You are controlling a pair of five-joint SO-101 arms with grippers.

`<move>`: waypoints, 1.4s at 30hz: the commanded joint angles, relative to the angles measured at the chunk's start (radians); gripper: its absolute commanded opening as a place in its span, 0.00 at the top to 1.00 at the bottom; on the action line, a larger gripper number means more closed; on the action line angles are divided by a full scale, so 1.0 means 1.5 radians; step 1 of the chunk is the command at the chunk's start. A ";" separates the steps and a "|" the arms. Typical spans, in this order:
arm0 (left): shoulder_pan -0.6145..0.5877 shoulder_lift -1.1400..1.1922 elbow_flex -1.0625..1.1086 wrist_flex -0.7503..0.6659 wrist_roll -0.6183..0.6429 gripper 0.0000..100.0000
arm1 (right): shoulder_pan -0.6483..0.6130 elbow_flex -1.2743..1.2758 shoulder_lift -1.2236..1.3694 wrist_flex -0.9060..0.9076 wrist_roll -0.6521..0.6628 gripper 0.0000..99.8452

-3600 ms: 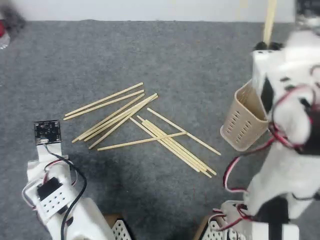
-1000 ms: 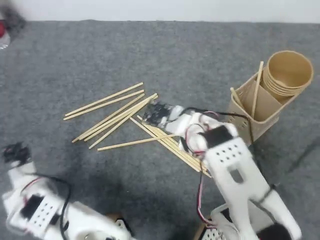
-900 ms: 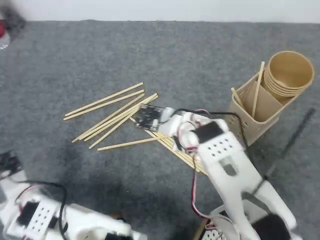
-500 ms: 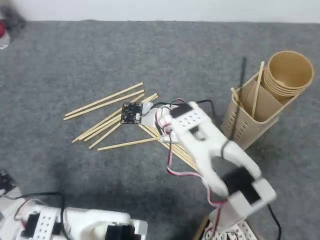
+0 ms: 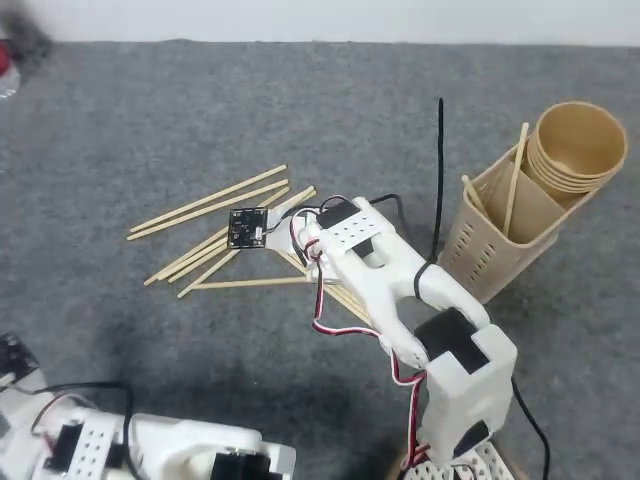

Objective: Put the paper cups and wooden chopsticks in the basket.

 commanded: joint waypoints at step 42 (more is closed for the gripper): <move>0.005 -0.007 -0.004 -0.013 -0.005 0.88 | 0.041 -0.226 0.033 0.111 -0.059 0.99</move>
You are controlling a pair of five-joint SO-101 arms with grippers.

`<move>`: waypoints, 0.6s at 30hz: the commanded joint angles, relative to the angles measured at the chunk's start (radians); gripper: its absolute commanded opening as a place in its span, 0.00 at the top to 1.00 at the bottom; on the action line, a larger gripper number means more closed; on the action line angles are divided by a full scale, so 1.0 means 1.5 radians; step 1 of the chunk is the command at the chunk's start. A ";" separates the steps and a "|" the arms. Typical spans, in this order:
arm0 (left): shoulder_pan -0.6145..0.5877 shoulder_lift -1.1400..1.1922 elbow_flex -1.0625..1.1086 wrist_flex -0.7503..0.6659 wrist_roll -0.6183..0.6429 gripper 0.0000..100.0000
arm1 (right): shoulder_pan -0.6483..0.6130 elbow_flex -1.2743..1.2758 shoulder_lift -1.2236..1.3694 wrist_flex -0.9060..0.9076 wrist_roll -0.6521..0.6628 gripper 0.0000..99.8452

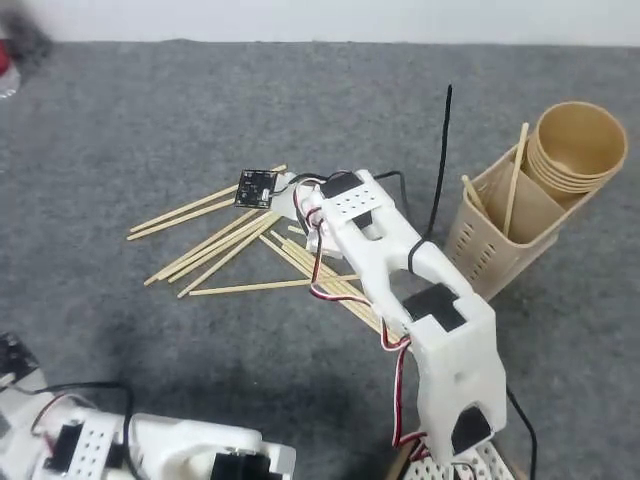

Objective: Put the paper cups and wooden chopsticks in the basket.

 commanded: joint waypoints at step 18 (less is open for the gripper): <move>0.081 -0.006 -0.032 -0.010 0.001 0.88 | 0.263 -0.233 -0.706 0.085 -0.374 0.99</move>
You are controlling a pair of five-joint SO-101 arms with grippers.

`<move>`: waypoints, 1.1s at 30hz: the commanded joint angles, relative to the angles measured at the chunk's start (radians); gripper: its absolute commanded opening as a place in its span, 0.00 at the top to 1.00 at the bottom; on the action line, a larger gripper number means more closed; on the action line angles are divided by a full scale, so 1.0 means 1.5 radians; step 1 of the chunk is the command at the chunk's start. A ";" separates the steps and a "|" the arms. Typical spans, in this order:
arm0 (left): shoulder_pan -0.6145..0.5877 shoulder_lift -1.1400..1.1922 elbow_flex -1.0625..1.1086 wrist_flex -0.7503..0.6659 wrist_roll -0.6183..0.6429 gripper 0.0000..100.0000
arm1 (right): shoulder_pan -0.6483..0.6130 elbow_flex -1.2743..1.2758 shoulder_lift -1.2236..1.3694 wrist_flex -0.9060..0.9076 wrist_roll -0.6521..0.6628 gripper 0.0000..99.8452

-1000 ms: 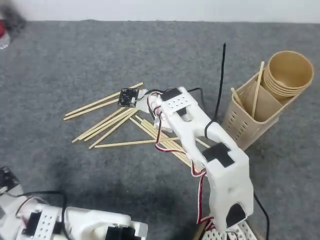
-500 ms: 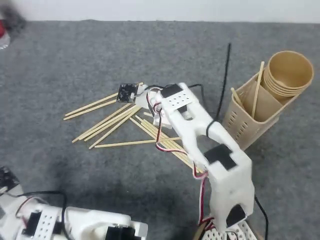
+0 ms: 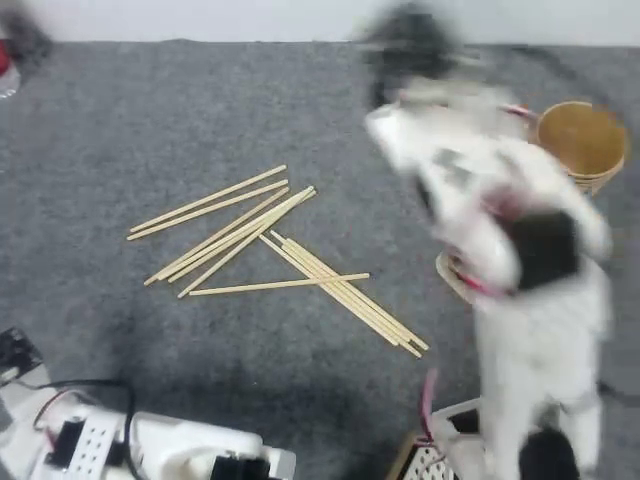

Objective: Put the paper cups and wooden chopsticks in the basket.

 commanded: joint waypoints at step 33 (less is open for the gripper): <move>0.801 -0.414 -0.299 0.471 0.326 0.96 | 0.274 0.608 -0.200 -0.431 -0.173 0.99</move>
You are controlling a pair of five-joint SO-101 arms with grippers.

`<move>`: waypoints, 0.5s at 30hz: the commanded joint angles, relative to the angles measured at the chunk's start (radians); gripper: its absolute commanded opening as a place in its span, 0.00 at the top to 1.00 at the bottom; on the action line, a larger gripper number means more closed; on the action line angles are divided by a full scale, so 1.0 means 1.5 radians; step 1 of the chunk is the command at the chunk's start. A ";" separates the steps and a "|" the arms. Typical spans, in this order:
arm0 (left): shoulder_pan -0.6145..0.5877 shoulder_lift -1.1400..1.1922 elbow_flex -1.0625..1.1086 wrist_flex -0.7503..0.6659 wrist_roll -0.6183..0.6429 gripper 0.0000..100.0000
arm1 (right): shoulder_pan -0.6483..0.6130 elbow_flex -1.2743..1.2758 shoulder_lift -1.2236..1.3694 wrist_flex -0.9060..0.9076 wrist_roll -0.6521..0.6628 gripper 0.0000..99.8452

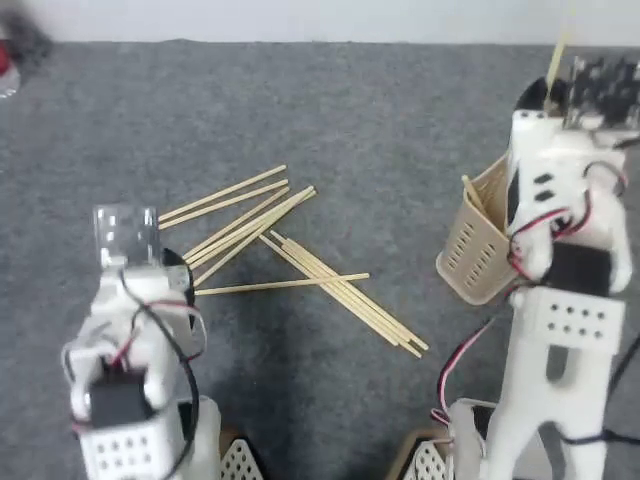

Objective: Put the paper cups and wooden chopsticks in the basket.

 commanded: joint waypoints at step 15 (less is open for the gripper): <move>-0.089 -0.247 0.219 -0.048 0.019 0.96 | -0.252 -0.101 -0.086 0.264 0.141 0.78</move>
